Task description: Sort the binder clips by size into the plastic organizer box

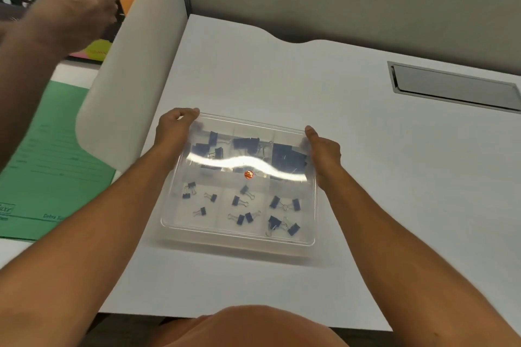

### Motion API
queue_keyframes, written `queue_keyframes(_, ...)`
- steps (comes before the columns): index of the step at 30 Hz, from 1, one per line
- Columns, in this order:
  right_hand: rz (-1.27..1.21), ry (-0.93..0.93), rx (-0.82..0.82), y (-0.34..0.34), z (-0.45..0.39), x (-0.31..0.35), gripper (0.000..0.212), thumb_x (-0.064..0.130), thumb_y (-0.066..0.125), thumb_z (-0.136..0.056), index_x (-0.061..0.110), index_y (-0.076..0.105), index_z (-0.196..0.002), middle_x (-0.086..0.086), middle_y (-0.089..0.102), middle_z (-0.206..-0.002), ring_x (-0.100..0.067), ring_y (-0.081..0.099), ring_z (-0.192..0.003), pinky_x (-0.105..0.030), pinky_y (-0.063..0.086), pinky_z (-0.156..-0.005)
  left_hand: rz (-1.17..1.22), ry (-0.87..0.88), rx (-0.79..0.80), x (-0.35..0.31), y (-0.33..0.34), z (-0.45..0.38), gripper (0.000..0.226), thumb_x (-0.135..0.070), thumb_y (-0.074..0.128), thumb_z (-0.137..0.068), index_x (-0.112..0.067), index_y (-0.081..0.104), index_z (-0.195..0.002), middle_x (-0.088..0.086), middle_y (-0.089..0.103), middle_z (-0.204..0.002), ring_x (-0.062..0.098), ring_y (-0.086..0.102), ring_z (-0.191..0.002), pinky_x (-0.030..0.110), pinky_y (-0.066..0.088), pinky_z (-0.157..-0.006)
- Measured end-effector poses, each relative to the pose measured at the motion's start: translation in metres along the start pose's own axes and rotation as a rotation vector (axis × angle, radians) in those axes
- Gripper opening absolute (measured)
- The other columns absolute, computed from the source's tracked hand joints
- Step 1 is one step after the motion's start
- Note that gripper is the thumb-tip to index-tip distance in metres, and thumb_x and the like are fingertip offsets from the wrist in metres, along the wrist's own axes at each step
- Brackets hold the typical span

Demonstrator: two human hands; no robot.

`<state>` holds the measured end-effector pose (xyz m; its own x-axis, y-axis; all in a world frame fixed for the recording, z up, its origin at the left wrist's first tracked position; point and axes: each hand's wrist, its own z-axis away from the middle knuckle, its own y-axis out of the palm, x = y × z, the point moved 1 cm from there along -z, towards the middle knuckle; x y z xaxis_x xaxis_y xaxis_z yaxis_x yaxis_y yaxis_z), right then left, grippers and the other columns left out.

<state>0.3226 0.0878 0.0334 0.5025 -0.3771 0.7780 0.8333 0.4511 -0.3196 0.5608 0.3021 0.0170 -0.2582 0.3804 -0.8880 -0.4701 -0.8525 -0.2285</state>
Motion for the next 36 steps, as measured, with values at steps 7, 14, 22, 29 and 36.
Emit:
queue_keyframes(7,0.024,-0.026,0.065,-0.003,0.000,0.001,0.040,0.059,0.061,-0.099,0.020,0.063,-0.088,0.001,0.066,-0.094,-0.019,0.064,-0.084,-0.035,0.056,-0.084,-0.107,0.056,-0.066,-0.002,-0.005,0.005,0.044,-0.059,0.064,-0.095,-0.021,0.074,-0.115,-0.005,0.072,-0.117,0.019,0.066,-0.109,0.027,0.052,-0.084)
queue_keyframes(14,0.291,-0.205,0.026,-0.029,0.063,-0.052,0.060,0.062,0.039,-0.106,0.020,0.048,-0.148,0.004,0.055,-0.131,-0.017,0.055,-0.118,-0.036,0.044,-0.104,-0.361,0.158,-0.028,0.019,-0.031,0.094,0.063,-0.060,0.044,-0.105,-0.026,0.041,-0.157,0.001,0.051,-0.156,0.023,0.052,-0.137,0.033,0.036,-0.105)
queue_keyframes(22,0.388,-0.392,-0.078,-0.017,0.109,-0.106,0.042,0.061,0.035,-0.106,0.031,0.047,-0.133,0.006,0.063,-0.122,-0.016,0.066,-0.108,-0.040,0.060,-0.091,-0.494,0.231,-0.012,0.074,-0.034,0.134,0.064,-0.066,0.031,-0.106,-0.028,0.036,-0.157,0.003,0.057,-0.151,0.028,0.055,-0.137,0.053,0.046,-0.112)
queue_keyframes(29,0.440,-0.428,-0.125,-0.013,0.106,-0.107,0.046,0.058,0.038,-0.106,0.025,0.045,-0.138,0.003,0.064,-0.127,-0.018,0.067,-0.109,-0.039,0.063,-0.087,-0.633,0.231,-0.058,0.071,-0.026,0.135,0.068,-0.061,0.028,-0.107,-0.020,0.028,-0.162,0.012,0.048,-0.158,0.035,0.049,-0.141,0.052,0.043,-0.111)
queue_keyframes(36,0.355,-0.322,0.004,-0.018,0.103,-0.104,0.048,0.057,0.042,-0.106,0.031,0.039,-0.146,0.003,0.061,-0.134,-0.020,0.066,-0.116,-0.035,0.061,-0.088,-0.608,0.183,0.027,0.066,-0.033,0.135,0.076,-0.064,0.033,-0.104,-0.020,0.021,-0.164,0.011,0.041,-0.163,0.034,0.044,-0.146,0.051,0.038,-0.115)
